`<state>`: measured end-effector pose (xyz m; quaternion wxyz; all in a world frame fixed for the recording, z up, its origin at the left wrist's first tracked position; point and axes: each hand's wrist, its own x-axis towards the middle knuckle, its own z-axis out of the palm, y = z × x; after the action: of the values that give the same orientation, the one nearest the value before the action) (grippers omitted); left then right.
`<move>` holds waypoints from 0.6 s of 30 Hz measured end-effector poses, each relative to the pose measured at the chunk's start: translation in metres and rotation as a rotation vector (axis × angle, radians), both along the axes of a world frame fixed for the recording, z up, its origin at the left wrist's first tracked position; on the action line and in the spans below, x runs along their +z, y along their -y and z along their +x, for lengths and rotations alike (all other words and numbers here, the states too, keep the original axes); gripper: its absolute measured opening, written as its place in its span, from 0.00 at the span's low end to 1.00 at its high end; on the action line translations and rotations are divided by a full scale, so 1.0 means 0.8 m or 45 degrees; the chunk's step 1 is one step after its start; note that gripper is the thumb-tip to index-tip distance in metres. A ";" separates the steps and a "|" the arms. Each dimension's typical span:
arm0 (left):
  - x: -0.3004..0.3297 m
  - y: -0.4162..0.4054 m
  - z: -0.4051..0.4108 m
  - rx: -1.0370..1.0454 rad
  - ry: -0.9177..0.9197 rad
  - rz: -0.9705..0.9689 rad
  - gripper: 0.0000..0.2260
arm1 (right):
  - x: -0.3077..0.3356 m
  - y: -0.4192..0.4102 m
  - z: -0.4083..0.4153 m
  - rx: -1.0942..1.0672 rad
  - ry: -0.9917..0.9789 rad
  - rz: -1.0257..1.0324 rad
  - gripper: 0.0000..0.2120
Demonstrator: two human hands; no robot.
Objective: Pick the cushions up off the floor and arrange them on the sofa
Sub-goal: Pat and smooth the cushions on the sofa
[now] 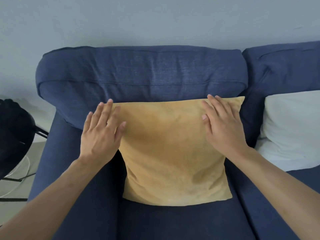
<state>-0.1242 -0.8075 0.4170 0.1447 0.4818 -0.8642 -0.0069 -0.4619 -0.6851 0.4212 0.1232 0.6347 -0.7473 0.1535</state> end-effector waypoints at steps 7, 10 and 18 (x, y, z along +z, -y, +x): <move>-0.011 0.035 -0.046 -0.111 0.255 -0.071 0.16 | 0.000 0.026 0.000 -0.081 0.027 0.270 0.15; 0.005 0.030 -0.048 -0.103 0.293 -0.060 0.16 | 0.002 0.024 0.008 -0.069 0.075 0.226 0.14; 0.064 0.032 -0.038 -0.103 0.078 -0.207 0.13 | 0.018 0.027 0.009 -0.088 0.374 0.042 0.13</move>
<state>-0.1546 -0.8330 0.4681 0.1566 0.4331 -0.8847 0.0723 -0.4546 -0.7066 0.4354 0.0075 0.5811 -0.7811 0.2282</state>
